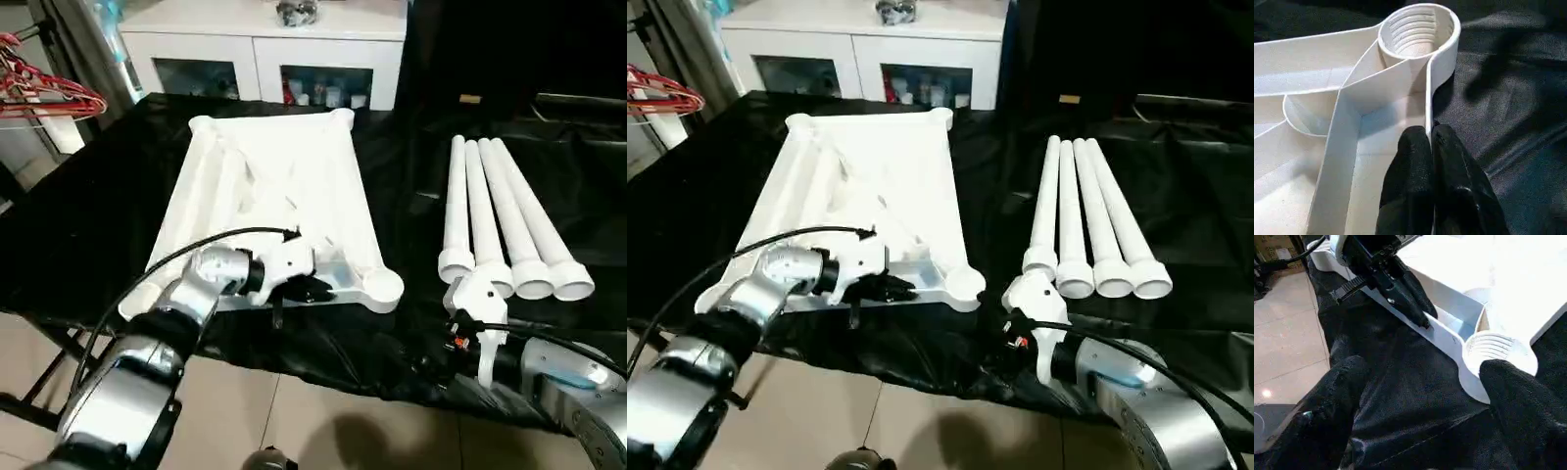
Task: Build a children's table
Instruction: Move to table
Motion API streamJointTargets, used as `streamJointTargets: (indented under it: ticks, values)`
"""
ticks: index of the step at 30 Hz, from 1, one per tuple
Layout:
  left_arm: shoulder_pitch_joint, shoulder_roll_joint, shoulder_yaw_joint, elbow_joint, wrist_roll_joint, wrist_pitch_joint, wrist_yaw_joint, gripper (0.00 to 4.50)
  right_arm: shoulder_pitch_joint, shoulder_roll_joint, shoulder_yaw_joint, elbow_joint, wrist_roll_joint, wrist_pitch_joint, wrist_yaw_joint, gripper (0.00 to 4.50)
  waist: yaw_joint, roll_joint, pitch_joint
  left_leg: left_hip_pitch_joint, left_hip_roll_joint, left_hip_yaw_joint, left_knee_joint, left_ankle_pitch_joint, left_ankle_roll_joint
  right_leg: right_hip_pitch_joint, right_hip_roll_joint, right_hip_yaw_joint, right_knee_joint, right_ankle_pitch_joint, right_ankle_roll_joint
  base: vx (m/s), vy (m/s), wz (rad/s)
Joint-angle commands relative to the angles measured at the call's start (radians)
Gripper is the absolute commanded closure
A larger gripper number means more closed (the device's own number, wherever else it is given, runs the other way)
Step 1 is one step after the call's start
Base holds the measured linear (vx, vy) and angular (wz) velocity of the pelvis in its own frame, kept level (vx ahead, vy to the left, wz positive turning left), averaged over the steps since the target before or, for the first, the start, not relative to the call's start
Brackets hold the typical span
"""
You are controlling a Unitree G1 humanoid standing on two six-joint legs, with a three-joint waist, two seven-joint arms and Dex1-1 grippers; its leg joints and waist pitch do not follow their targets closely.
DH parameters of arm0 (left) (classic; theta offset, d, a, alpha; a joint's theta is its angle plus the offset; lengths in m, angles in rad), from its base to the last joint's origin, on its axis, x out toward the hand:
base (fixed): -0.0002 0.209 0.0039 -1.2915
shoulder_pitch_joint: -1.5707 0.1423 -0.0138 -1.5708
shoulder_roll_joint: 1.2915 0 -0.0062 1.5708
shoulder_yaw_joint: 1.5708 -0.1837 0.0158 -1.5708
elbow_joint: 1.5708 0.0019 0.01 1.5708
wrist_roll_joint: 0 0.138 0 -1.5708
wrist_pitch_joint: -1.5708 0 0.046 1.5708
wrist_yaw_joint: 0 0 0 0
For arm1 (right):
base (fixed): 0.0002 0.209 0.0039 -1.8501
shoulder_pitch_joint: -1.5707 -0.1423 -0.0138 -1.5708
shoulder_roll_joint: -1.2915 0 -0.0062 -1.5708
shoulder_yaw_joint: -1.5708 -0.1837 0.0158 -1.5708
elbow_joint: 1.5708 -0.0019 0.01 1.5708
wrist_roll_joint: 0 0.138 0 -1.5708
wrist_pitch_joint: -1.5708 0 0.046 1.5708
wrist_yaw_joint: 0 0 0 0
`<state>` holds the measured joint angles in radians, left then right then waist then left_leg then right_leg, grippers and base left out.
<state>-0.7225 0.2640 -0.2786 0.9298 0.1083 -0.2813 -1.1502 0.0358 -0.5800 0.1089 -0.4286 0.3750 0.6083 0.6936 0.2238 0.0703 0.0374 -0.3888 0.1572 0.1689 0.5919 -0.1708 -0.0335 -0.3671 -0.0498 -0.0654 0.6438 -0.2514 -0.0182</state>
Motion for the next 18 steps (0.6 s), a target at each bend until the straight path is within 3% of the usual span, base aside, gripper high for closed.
streamJointTargets:
  ticks: [1,3,11,14,16,17,18]
  values:
    - [0.005,0.003,0.024,-0.039,-0.029,0.009,0.004,4.03,-0.011,-0.002,0.003,-0.004,-0.009,-0.001,-0.004,0.41,0.001,-0.017,-0.057,0.016,0.095,-0.048,-0.063,-0.169,0.045,0.032,-0.132,0.065,-0.087,-0.027,-0.133,0.000,0.000,0.00]
    - [0.022,0.015,0.053,-0.101,-0.048,-0.002,0.039,3.76,-0.006,0.000,-0.005,-0.007,0.000,0.001,-0.006,0.41,0.001,-0.018,-0.058,0.017,0.095,-0.046,-0.062,-0.166,0.049,0.030,-0.132,0.065,-0.086,-0.005,-0.139,0.000,0.000,0.00]
    - [0.109,0.080,0.108,-0.310,-0.124,0.127,0.012,3.76,-0.043,0.034,-0.043,-0.012,0.045,0.018,-0.020,0.41,-0.005,-0.017,-0.053,0.015,0.094,-0.046,-0.067,-0.194,0.040,0.027,-0.131,0.066,-0.091,-0.096,-0.129,0.000,0.000,0.00]
    - [0.138,0.089,0.148,-0.382,-0.151,0.187,0.053,3.76,-0.100,0.080,-0.072,0.015,0.049,0.024,-0.077,0.41,-0.007,-0.016,-0.052,0.019,0.093,-0.044,-0.068,-0.202,0.031,0.021,-0.129,0.066,-0.092,-0.108,-0.139,0.000,0.000,0.00]
    - [0.160,0.093,0.187,-0.445,-0.159,0.229,0.126,3.64,-0.195,0.145,-0.103,0.098,0.019,0.041,-0.186,0.12,-0.013,-0.017,-0.051,0.017,0.089,-0.044,-0.070,-0.205,0.015,0.021,-0.129,0.063,-0.091,-0.128,-0.153,0.000,0.000,0.00]
    - [0.160,0.093,0.187,-0.445,-0.159,0.229,0.126,3.64,-0.195,0.145,-0.103,0.098,0.019,0.041,-0.186,0.05,-0.014,-0.015,-0.053,0.021,0.091,-0.045,-0.070,-0.205,0.006,0.020,-0.130,0.063,-0.088,-0.133,-0.156,0.000,0.000,0.00]
    - [0.189,0.087,0.216,-0.537,-0.182,0.282,0.181,3.64,-0.295,0.201,-0.132,0.218,-0.026,0.044,-0.304,0.02,-0.017,-0.013,-0.053,0.024,0.091,-0.044,-0.071,-0.211,-0.005,0.017,-0.129,0.063,-0.087,-0.147,-0.160,0.000,0.000,0.00]
